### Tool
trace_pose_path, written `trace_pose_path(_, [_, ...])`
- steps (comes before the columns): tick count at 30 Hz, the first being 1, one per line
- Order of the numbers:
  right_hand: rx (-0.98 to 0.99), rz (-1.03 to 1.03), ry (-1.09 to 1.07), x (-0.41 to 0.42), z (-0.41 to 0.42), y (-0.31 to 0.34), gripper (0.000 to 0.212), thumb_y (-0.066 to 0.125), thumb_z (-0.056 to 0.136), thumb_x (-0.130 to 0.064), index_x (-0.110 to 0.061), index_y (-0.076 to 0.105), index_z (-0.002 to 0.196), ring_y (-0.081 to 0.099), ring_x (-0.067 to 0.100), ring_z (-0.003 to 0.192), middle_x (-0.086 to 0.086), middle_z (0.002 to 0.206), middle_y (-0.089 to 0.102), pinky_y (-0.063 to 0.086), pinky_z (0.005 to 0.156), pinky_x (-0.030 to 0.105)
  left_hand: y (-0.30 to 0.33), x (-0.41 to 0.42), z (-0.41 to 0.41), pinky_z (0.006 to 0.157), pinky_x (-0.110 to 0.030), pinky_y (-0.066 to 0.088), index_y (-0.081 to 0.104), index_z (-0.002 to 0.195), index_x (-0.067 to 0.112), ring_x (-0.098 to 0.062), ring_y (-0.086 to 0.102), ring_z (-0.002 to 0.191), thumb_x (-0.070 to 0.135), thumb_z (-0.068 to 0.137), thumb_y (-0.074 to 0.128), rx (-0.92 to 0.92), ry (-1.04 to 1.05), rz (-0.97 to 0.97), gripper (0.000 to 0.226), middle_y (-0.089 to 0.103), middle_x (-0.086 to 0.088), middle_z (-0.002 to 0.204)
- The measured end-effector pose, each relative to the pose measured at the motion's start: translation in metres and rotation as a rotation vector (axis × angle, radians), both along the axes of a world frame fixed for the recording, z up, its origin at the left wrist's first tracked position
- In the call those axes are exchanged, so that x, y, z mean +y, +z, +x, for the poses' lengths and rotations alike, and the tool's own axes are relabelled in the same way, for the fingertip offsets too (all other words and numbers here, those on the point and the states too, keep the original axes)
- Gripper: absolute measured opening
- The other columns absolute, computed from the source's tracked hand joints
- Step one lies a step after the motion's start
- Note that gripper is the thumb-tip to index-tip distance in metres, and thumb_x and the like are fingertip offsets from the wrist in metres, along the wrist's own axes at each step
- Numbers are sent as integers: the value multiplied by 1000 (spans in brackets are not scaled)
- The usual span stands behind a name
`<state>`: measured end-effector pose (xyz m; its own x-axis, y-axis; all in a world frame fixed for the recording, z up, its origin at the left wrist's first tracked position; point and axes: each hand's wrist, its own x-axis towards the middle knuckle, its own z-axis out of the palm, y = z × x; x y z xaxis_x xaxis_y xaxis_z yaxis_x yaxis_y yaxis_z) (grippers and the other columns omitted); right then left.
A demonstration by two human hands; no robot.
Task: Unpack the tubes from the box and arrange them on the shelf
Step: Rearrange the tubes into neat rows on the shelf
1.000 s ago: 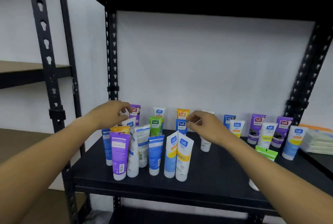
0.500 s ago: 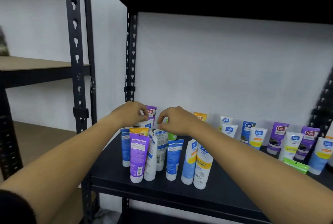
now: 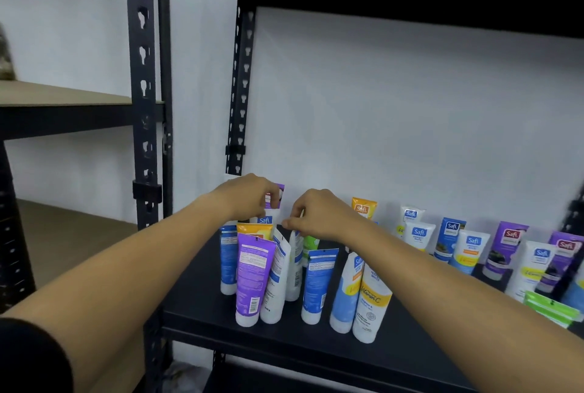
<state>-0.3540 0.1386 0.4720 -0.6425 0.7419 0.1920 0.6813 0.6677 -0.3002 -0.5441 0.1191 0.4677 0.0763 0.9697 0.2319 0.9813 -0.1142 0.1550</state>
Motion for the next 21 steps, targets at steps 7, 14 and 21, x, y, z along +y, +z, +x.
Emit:
trace_pose_path(7, [-119,21,7,8,5,9,17,74,85,-14,-21,65,97,57,16,95,-5,107,53,47,66,20,-6,0,-8,78,-34,57,59,99,35,-12,64,84,17,88,70,-48,-60,3,24,65,6,94])
trace_pose_path(14, [-185,39,-16,16,4,7,35,75,85,-15,-13,66,119,63,20,103,6,124,64,48,67,19,-7,0,-11,74,-28,54,61,110,29,-10,62,82,18,88,70,-12,-92,-5,26,63,8,95])
trace_pose_path(21, [-176,76,-28,22,4,3,30,76,83,-13,-17,68,112,62,17,93,5,118,67,53,69,23,-4,6,-26,69,-28,48,64,103,26,-15,60,90,14,89,68,-49,56,143,19,67,2,108])
